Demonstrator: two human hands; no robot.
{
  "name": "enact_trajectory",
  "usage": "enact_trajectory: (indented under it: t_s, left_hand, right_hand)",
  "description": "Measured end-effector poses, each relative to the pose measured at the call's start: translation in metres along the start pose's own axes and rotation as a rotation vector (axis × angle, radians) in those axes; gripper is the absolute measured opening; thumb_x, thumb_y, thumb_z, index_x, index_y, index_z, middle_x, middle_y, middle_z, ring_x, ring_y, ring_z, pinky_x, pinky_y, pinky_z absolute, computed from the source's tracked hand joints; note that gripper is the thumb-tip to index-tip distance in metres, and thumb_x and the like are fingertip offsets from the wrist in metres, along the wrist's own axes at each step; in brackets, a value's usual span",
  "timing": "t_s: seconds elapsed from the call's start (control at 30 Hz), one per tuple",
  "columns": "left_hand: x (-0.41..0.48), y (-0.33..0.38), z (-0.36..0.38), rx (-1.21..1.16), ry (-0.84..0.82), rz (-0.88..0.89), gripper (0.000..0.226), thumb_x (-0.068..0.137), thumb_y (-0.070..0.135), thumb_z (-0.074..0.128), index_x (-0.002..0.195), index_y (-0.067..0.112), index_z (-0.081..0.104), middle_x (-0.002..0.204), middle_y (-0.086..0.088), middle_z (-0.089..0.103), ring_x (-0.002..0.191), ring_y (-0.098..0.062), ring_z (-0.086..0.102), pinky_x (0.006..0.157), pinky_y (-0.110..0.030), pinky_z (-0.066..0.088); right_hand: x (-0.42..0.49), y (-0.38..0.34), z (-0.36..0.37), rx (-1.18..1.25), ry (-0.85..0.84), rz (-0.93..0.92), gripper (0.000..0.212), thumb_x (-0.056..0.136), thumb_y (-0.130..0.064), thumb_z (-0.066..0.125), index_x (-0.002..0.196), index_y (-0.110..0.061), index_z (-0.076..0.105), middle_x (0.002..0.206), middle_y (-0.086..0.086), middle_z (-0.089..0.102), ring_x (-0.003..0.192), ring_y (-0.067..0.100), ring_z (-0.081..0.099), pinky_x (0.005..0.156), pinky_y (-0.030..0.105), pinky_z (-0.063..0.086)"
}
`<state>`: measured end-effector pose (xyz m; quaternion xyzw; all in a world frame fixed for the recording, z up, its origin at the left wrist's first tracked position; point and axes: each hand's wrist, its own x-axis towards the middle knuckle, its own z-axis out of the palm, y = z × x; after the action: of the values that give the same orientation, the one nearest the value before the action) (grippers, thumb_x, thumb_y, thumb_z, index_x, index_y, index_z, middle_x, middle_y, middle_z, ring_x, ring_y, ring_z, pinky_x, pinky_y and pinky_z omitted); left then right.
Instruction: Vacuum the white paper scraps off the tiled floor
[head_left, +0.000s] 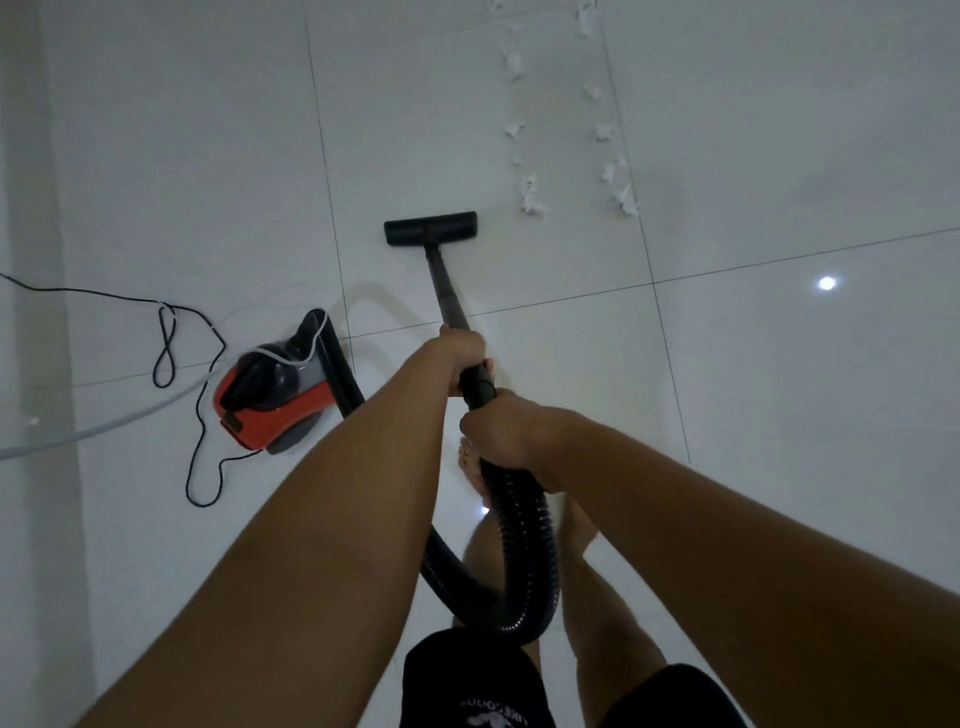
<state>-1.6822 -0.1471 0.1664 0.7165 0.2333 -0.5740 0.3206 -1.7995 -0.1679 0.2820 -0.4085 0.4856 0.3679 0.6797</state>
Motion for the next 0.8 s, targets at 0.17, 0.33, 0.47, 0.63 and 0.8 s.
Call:
enact_trajectory:
  t_s: [0.17, 0.33, 0.47, 0.63, 0.8]
  left_hand:
    - [-0.019, -0.028, 0.013, -0.012, 0.02, -0.014, 0.052, 0.107, 0.014, 0.038, 0.154, 0.03, 0.027, 0.084, -0.011, 0.054, 0.061, -0.013, 0.053, 0.055, -0.026, 0.05]
    - [-0.03, -0.049, 0.026, -0.047, 0.042, -0.011, 0.055, 0.107, 0.013, 0.039, 0.156, 0.032, 0.024, 0.084, -0.011, 0.054, 0.06, -0.013, 0.053, 0.052, -0.024, 0.05]
    - [-0.031, -0.063, 0.037, -0.075, 0.049, -0.011, 0.06, 0.107, 0.013, 0.04, 0.158, 0.037, 0.02, 0.087, -0.012, 0.055, 0.061, -0.014, 0.052, 0.051, -0.025, 0.05]
    - [-0.032, -0.07, 0.049, -0.079, 0.045, 0.01, 0.062, 0.108, 0.017, 0.038, 0.161, 0.036, 0.013, 0.083, -0.012, 0.055, 0.061, -0.015, 0.051, 0.059, -0.028, 0.05]
    - [-0.037, -0.069, 0.065, -0.048, 0.04, 0.056, 0.059, 0.108, 0.016, 0.039, 0.16, 0.032, 0.016, 0.085, -0.012, 0.055, 0.061, -0.015, 0.052, 0.056, -0.027, 0.052]
  right_hand:
    - [-0.015, 0.027, -0.003, -0.082, 0.005, 0.015, 0.047, 0.091, 0.001, 0.042, 0.134, -0.019, 0.047, 0.068, 0.015, 0.056, 0.047, 0.023, 0.055, 0.053, 0.033, 0.052]
    - [-0.024, 0.05, -0.007, -0.098, 0.014, 0.016, 0.045, 0.102, -0.015, 0.046, 0.146, -0.005, 0.046, 0.07, 0.014, 0.057, 0.045, 0.021, 0.055, 0.054, 0.034, 0.056]
    - [-0.03, 0.064, -0.013, -0.17, 0.055, 0.01, 0.04, 0.103, -0.012, 0.045, 0.142, -0.007, 0.046, 0.066, 0.014, 0.057, 0.028, 0.016, 0.052, 0.036, 0.022, 0.047]
    - [-0.041, 0.077, -0.023, -0.148, 0.051, -0.053, 0.043, 0.102, -0.01, 0.043, 0.144, -0.01, 0.042, 0.068, 0.012, 0.055, 0.036, 0.014, 0.052, 0.04, 0.027, 0.046]
    - [-0.052, 0.074, -0.033, -0.192, 0.101, -0.043, 0.044, 0.105, -0.009, 0.045, 0.147, -0.011, 0.036, 0.077, 0.012, 0.057, 0.048, 0.016, 0.054, 0.041, 0.026, 0.047]
